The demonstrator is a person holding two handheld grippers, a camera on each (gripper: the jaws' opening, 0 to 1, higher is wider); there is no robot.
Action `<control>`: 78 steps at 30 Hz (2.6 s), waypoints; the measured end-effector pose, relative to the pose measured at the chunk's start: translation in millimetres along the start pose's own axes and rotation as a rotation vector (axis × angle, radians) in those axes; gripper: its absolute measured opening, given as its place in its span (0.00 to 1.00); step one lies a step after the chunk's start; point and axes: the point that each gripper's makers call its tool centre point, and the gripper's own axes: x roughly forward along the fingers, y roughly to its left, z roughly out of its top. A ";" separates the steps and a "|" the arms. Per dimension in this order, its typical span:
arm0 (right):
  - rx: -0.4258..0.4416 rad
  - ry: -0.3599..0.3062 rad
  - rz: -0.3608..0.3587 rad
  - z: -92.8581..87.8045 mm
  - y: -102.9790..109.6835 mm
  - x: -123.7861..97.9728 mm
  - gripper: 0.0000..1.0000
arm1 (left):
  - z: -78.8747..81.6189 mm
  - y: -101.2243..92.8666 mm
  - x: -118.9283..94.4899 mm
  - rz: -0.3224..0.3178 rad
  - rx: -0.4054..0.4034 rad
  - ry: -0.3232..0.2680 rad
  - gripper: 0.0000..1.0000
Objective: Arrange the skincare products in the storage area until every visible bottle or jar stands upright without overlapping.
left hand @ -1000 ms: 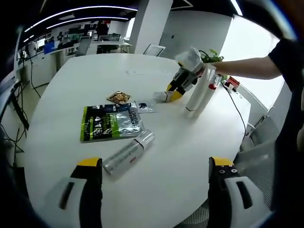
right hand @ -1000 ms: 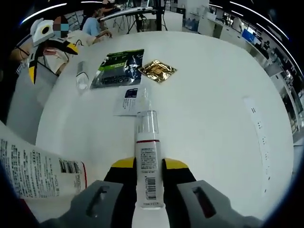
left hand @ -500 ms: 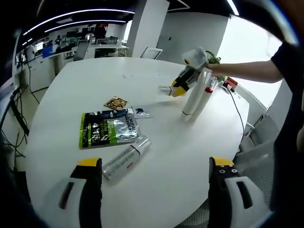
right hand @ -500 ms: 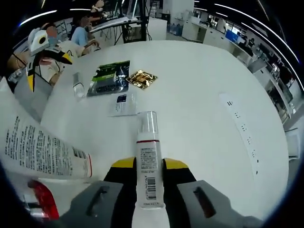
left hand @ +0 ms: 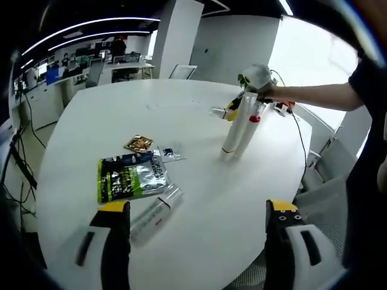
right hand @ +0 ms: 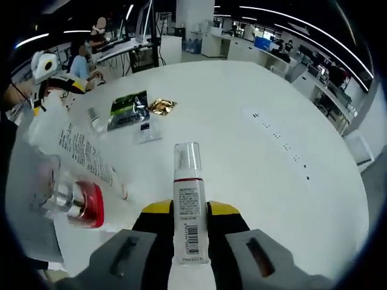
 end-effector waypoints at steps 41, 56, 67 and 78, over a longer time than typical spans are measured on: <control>0.659 -0.623 -0.120 -19.7 154.1 -113.4 0.20 | 45.5 -74.9 -21.2 -0.242 0.113 -0.121 0.84; 0.523 -0.826 0.161 72.2 227.9 -104.9 0.20 | 66.9 -106.2 -34.0 -0.395 0.045 -0.220 0.65; 0.451 -0.958 0.390 134.2 268.9 -120.6 0.20 | 93.5 -121.7 -51.6 -0.495 -0.064 -0.357 0.48; 0.400 -0.965 0.566 145.6 296.3 -128.5 0.20 | 105.7 -142.6 -66.7 -0.631 -0.024 -0.370 0.35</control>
